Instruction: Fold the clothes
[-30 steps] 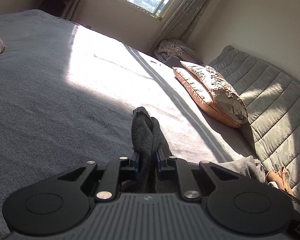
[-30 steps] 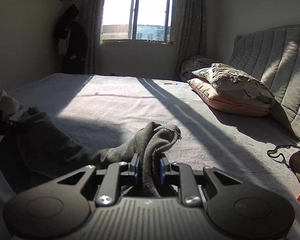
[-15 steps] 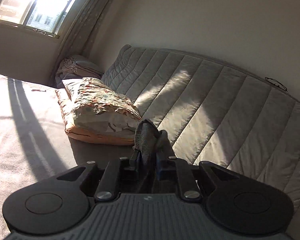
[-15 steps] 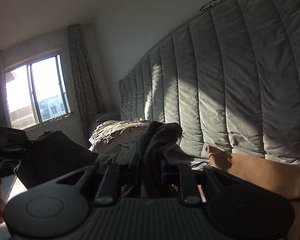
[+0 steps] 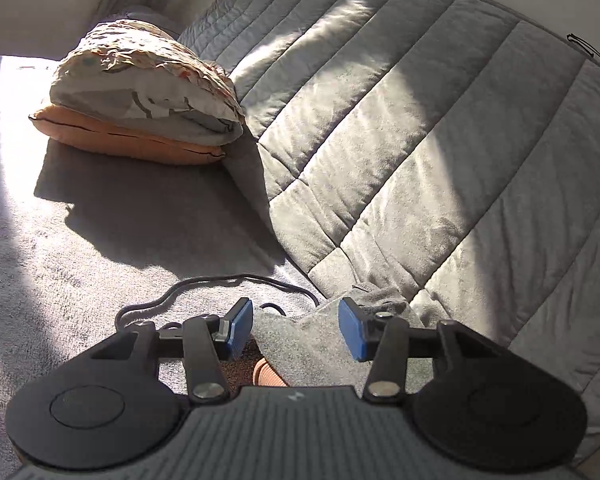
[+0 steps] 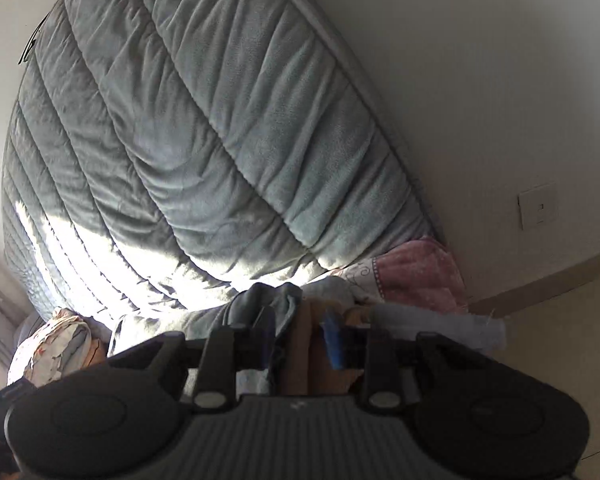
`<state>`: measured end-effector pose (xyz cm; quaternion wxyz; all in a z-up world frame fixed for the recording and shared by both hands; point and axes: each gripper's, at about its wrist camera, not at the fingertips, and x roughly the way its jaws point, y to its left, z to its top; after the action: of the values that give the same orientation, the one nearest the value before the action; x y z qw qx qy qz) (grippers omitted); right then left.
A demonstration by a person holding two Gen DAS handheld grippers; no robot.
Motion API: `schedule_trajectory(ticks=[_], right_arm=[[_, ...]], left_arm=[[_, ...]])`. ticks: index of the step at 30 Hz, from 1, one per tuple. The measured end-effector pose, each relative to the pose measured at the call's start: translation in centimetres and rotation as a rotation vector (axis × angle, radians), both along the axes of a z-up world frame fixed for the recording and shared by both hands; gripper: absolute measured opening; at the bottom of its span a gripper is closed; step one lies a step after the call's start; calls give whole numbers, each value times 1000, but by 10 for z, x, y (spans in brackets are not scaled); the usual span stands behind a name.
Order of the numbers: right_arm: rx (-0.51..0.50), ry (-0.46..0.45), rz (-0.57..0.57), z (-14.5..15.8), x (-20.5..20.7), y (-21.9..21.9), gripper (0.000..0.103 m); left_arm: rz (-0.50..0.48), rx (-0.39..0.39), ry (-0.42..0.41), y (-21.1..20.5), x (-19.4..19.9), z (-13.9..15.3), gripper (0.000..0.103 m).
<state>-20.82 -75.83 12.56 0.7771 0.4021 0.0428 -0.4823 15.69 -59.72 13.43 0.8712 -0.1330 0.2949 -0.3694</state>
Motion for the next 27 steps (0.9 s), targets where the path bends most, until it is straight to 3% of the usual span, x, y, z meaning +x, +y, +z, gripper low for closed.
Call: schedule_trajectory(ticks=[4, 7, 9, 13, 19, 23, 27], right_arm=[[-2, -57, 17, -2, 3, 8, 37], [-49, -68, 77, 7, 18, 23, 53], [-80, -79, 142, 14, 32, 35, 65], [-136, -57, 244, 27, 63, 64, 77], [-284, 41, 513, 44, 119, 143, 92], [-352, 3, 757, 54, 143, 217, 103], [-373, 10, 1027, 50, 159, 311, 103]], left_arm=[[35, 54, -30, 67, -5, 7, 58], [86, 123, -50, 125, -20, 9, 66], [147, 215, -73, 171, -38, 11, 70], [289, 375, -126, 264, -77, 18, 77], [519, 466, -123, 405, -133, 34, 85], [652, 545, -139, 481, -166, 51, 89], [730, 499, -126, 542, -191, 60, 102]])
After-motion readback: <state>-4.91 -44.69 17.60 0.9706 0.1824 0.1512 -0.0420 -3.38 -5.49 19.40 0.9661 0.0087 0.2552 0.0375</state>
